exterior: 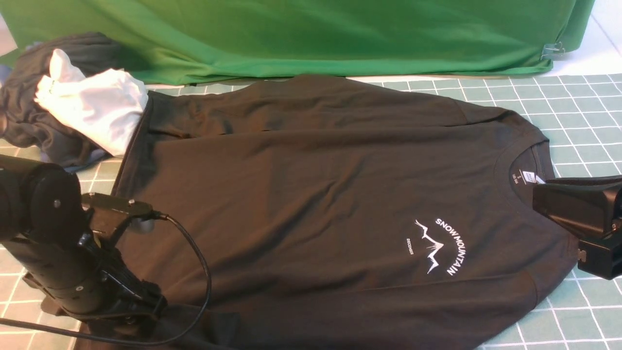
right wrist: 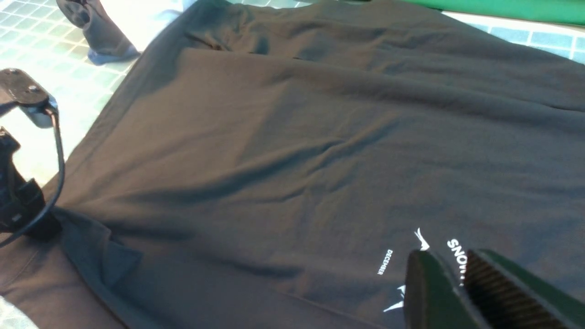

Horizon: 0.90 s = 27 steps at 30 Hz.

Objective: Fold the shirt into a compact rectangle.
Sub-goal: 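Grasp the left edge of the dark T-shirt lying flat on the table, then fold the left side of the black T-shirt inward over its body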

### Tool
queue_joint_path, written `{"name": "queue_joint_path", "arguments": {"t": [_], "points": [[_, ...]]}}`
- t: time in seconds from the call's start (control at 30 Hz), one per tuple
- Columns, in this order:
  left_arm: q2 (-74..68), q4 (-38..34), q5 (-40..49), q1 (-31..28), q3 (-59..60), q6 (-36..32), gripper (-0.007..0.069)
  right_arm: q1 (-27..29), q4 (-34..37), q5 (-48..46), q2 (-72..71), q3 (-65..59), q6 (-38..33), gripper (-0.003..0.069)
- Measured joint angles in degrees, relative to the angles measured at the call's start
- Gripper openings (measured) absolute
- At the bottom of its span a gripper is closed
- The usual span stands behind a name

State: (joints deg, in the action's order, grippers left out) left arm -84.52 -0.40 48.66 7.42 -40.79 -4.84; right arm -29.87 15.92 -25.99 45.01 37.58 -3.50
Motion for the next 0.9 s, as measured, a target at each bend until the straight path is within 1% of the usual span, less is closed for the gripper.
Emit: {"name": "queue_joint_path", "arguments": {"t": [0.03,0.1,0.13,0.17,0.2,0.23,0.27,0.3,0.4,0.47,0.57,0.73,0.83,0.9], "points": [[-0.37,-0.06,1.05,0.00,0.00,0.00,0.0432,0.00,0.00,0.00,0.00,0.00,0.00,0.0111],[-0.66,0.40,1.75,0.00,0.00,0.00,0.0328,0.00,0.00,0.00,0.00,0.00,0.00,0.0112],[-0.71,0.40,1.84,0.00,0.07,0.00,0.0246,0.00,0.00,0.00,0.00,0.00,0.00,0.0113],[-0.77,0.40,1.84,0.00,0.07,0.00,0.0189,0.00,0.00,0.00,0.00,0.00,0.00,0.0114],[-0.77,0.40,1.84,0.00,0.07,0.00,0.0174,0.00,0.00,0.00,0.00,0.00,0.00,0.0114],[-0.77,0.40,2.18,0.00,-0.26,0.00,0.0082,0.00,0.00,0.00,0.00,0.00,0.00,0.0114],[-0.77,0.40,2.44,0.00,-0.35,0.00,0.0068,0.00,0.00,0.00,0.00,0.00,0.00,0.0114],[-0.77,0.40,4.15,0.00,-1.40,0.00,0.0035,0.00,0.00,0.00,0.00,0.00,0.00,0.0114],[-0.32,0.40,7.36,0.00,-3.81,0.00,0.0023,0.00,0.00,0.00,0.00,0.00,0.00,0.0114],[1.26,0.40,12.08,0.00,-7.39,-0.11,0.0022,0.00,0.00,0.00,0.00,0.00,0.00,0.0115],[3.58,0.40,14.32,0.00,-10.86,-0.51,0.0020,0.00,0.00,0.00,0.00,0.00,0.00,0.0118],[5.91,0.40,13.23,0.00,-16.00,-1.15,0.0020,0.00,0.00,0.24,0.00,0.00,0.00,0.0122],[5.10,2.88,12.18,0.00,-19.45,-1.11,0.0020,0.00,0.00,0.31,0.00,0.00,-0.05,0.0125],[3.31,5.45,11.64,0.00,-22.54,0.10,0.0020,0.00,0.00,0.38,0.00,0.00,-0.05,0.0125]]}}
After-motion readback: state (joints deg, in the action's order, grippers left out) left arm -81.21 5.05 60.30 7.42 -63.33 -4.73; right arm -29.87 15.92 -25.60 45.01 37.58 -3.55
